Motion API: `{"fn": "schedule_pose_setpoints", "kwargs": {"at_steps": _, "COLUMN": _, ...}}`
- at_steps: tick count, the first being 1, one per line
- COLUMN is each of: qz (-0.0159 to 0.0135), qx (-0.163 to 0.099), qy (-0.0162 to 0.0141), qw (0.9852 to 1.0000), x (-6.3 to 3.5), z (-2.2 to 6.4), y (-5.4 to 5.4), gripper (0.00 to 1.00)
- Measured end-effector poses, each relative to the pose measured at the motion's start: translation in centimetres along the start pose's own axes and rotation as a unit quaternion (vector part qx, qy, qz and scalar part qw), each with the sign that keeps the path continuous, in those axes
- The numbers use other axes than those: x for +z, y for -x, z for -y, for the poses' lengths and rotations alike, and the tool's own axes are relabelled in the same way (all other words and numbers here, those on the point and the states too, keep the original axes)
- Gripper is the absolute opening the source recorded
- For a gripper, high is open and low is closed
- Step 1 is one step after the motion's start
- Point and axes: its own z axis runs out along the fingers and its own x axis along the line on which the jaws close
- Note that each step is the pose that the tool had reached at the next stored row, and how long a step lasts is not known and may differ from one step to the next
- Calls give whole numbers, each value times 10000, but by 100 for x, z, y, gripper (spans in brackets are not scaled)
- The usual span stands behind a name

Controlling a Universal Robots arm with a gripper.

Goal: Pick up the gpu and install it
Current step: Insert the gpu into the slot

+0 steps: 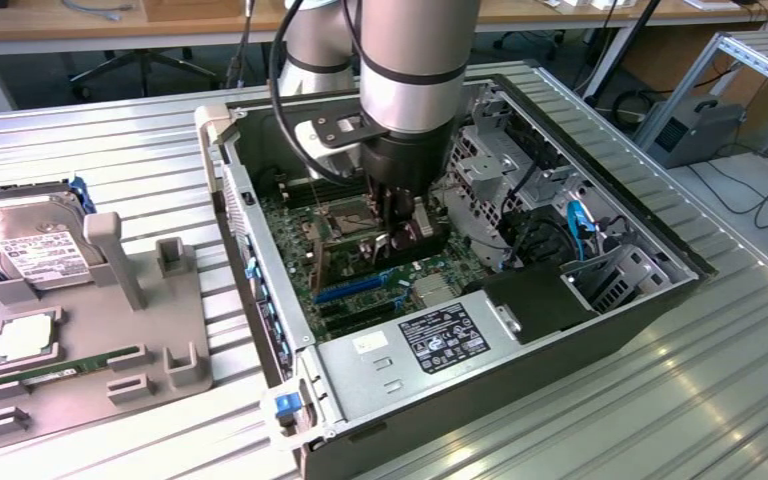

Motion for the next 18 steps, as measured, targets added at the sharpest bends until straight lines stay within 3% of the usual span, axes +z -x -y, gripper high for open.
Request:
{"fn": "schedule_pose_setpoints", "kwargs": {"at_steps": 8, "qz": 0, "qx": 1, "qy": 0, "qw": 10000, "x": 3, "z": -8, "y": -1, "gripper": 27}}
{"fn": "schedule_pose_setpoints", "kwargs": {"at_steps": 18, "qz": -16, "qx": 146, "qy": -2, "qw": 9999, "x": 33, "z": -106, "y": 18, "gripper": 27}}
